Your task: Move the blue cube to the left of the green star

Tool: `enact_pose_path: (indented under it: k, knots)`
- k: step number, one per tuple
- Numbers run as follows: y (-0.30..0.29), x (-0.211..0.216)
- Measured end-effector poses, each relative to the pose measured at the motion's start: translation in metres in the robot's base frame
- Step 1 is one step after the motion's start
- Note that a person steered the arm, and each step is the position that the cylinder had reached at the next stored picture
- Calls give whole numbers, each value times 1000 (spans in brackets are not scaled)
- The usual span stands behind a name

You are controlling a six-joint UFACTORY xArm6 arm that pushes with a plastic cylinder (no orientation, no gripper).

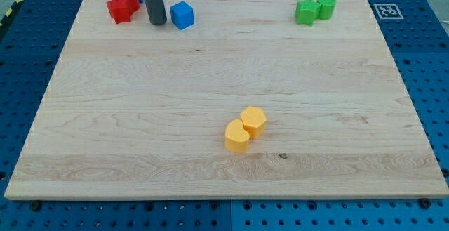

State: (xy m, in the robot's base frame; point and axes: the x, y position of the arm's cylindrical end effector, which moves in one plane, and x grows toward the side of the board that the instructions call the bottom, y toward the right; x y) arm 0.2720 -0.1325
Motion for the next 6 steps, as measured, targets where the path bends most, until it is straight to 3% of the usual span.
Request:
enact_pose_path:
  k: [6]
  knots:
    - [62,9]
